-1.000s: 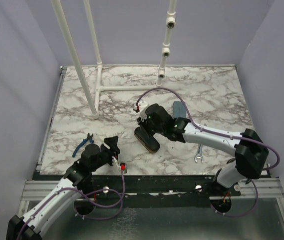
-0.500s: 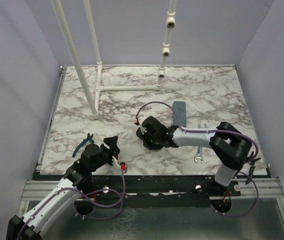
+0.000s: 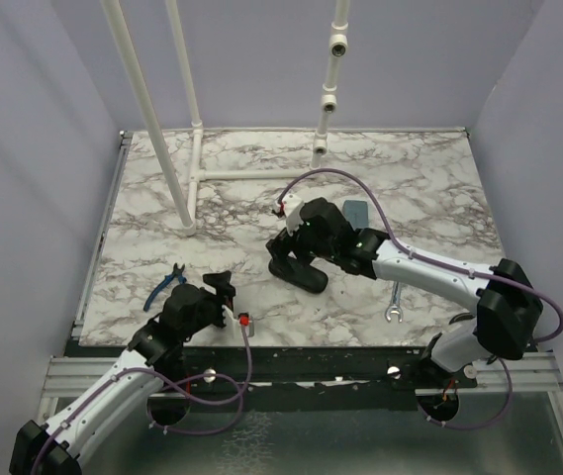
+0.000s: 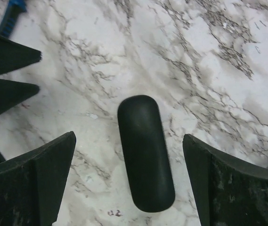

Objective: Organize the sunglasses
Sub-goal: Reset both arms

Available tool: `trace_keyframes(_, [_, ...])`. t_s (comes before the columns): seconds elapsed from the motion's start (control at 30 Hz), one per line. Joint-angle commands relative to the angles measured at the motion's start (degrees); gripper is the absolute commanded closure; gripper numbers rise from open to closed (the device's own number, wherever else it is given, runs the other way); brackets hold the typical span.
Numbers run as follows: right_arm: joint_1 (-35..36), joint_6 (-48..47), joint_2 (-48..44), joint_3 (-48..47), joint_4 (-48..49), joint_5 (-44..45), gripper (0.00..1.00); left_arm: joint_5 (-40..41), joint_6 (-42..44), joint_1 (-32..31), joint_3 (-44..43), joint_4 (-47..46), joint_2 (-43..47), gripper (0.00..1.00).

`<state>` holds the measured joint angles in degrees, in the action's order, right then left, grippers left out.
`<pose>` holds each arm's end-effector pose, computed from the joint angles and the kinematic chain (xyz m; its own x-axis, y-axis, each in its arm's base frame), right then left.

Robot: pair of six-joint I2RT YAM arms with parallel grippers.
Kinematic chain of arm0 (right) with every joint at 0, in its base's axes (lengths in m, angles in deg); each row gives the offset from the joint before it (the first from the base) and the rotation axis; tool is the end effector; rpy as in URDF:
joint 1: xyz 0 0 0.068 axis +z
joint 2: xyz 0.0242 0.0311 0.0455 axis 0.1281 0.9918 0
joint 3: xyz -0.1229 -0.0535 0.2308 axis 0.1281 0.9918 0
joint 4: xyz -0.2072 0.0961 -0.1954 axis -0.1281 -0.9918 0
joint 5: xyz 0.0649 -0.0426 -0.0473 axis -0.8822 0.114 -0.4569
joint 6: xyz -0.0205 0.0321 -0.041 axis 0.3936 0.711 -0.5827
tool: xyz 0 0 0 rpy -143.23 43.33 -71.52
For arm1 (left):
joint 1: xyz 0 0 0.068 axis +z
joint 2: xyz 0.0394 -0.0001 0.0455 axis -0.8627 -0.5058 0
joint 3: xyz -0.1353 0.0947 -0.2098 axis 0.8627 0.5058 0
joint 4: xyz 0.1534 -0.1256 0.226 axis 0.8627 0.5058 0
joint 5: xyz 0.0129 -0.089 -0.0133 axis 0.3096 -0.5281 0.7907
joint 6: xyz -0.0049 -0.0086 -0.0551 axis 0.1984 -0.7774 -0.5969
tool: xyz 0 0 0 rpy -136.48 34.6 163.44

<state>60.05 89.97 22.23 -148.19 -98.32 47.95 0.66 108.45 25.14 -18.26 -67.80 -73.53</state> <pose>0.2291 0.3019 0.2443 -0.3739 -0.4395 -0.8167 -0.7938 0.6071 0.0367 0.1347 -0.1023 0.1263 0.5793 0.7378 -0.3467 0.5410 -0.0299 0.8405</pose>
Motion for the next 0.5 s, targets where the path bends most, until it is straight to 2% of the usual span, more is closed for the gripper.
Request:
trace_keyframes(0.0, [-1.6,-6.3,1.8,1.2,-4.0,1.6,0.0,6.5,-20.7,0.1,-2.4,-1.9,-6.2,0.24])
trace_keyframes(0.1, [-2.6,-6.9,1.6,1.9,-2.6,0.5,0.0,11.6,-32.3,0.4,-5.4,-8.1,-12.1,0.15])
trace_keyframes(0.17, [-6.1,-3.8,0.8,2.0,-2.3,0.1,0.0,10.8,-38.4,3.9,-6.5,-9.9,-10.6,0.03])
trace_keyframes(0.23, [-12.0,1.4,-1.2,3.7,-0.5,-0.5,0.0,9.5,-40.2,5.8,-7.2,-10.5,-9.2,0.01])
trace_keyframes(0.37, [-29.0,13.1,-10.5,11.7,5.8,-1.2,0.0,14.1,-43.4,11.0,-7.8,-12.8,-10.3,0.01])
trace_keyframes(0.47, [-39.3,17.2,-20.0,19.0,9.5,5.4,0.0,14.4,-44.6,15.1,-9.3,-11.2,-9.6,0.01])
